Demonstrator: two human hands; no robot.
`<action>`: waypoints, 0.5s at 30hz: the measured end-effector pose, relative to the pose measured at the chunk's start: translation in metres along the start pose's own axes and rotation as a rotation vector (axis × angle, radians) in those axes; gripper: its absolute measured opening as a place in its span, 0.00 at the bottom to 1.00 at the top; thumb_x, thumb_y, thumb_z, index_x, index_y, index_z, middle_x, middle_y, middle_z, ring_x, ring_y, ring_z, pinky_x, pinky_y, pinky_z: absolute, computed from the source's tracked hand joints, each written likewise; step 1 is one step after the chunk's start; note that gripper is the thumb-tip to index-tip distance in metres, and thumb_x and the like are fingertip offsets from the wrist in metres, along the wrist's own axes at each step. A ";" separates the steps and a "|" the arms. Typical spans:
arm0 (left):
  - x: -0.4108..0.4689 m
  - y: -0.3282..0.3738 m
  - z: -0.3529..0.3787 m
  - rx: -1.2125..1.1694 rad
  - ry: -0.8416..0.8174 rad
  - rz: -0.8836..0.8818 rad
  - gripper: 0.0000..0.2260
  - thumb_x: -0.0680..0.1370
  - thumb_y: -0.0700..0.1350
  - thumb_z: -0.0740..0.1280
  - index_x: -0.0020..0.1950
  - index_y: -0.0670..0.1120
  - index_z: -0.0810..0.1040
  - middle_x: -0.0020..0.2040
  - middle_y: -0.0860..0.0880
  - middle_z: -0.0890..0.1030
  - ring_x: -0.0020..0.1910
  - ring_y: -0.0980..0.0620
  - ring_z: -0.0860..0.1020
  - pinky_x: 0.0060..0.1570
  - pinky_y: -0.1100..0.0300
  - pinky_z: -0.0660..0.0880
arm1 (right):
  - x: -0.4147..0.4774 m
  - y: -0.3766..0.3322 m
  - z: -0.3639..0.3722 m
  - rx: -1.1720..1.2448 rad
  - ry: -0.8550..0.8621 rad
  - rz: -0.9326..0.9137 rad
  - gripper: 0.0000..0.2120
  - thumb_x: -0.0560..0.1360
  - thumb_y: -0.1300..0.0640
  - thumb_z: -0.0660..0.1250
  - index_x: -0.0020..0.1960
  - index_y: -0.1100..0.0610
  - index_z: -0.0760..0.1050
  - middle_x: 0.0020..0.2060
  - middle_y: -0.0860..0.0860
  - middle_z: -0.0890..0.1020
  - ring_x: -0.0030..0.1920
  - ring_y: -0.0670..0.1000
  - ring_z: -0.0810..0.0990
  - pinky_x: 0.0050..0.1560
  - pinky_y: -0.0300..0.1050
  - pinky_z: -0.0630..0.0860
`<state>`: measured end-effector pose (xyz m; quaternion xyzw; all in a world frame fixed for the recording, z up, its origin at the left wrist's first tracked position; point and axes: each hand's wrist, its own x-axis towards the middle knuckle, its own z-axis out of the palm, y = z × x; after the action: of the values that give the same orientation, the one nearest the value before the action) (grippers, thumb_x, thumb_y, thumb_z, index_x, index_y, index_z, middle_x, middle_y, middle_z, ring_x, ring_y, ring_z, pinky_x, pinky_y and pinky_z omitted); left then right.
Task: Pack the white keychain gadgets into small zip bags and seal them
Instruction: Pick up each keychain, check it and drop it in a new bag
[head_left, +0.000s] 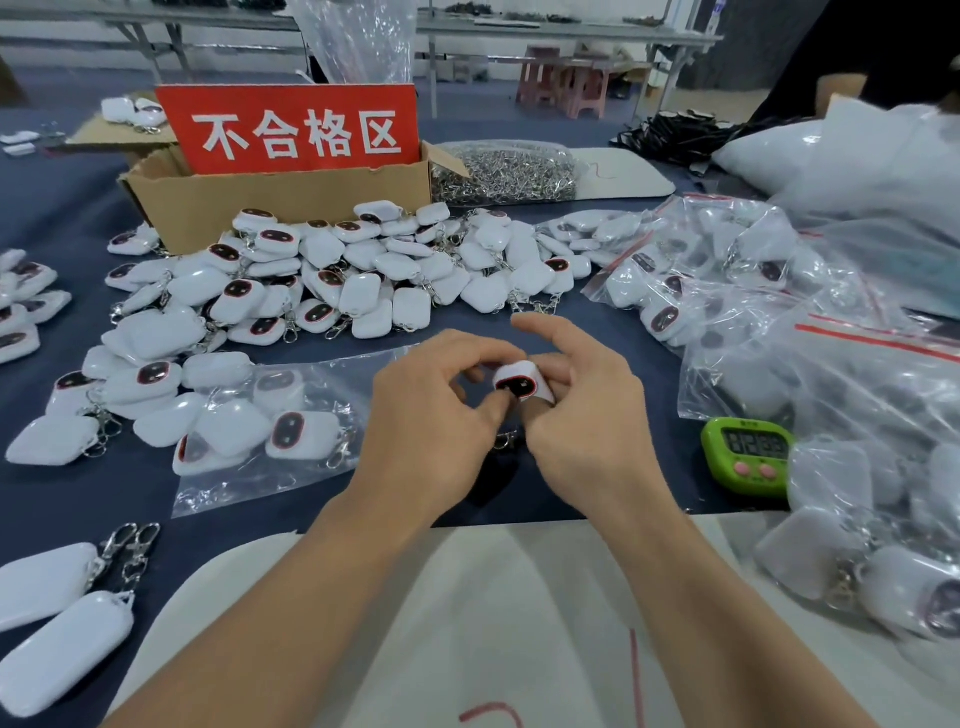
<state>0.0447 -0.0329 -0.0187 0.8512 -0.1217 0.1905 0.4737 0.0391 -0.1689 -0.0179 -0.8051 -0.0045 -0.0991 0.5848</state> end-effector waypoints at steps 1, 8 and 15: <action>0.000 -0.001 0.000 0.024 0.025 -0.012 0.15 0.71 0.39 0.77 0.48 0.59 0.85 0.46 0.64 0.81 0.46 0.63 0.77 0.43 0.75 0.68 | 0.000 -0.001 0.000 -0.013 0.027 -0.033 0.31 0.71 0.75 0.64 0.64 0.45 0.79 0.41 0.41 0.87 0.41 0.41 0.85 0.37 0.34 0.79; 0.001 0.001 -0.002 0.146 0.133 -0.112 0.13 0.71 0.48 0.80 0.41 0.65 0.79 0.42 0.65 0.80 0.48 0.59 0.78 0.53 0.56 0.75 | 0.002 -0.004 -0.004 -0.062 0.182 -0.085 0.15 0.72 0.67 0.75 0.42 0.45 0.86 0.36 0.38 0.86 0.39 0.39 0.85 0.42 0.32 0.81; -0.001 -0.004 -0.004 0.113 0.128 -0.062 0.11 0.73 0.44 0.78 0.48 0.60 0.83 0.45 0.66 0.80 0.50 0.63 0.77 0.50 0.70 0.72 | -0.008 -0.009 0.000 -0.100 0.275 -0.175 0.19 0.72 0.64 0.78 0.40 0.38 0.82 0.40 0.37 0.86 0.42 0.41 0.85 0.47 0.33 0.80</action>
<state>0.0442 -0.0270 -0.0204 0.8661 -0.0539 0.2361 0.4372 0.0303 -0.1658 -0.0110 -0.8084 0.0104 -0.2591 0.5284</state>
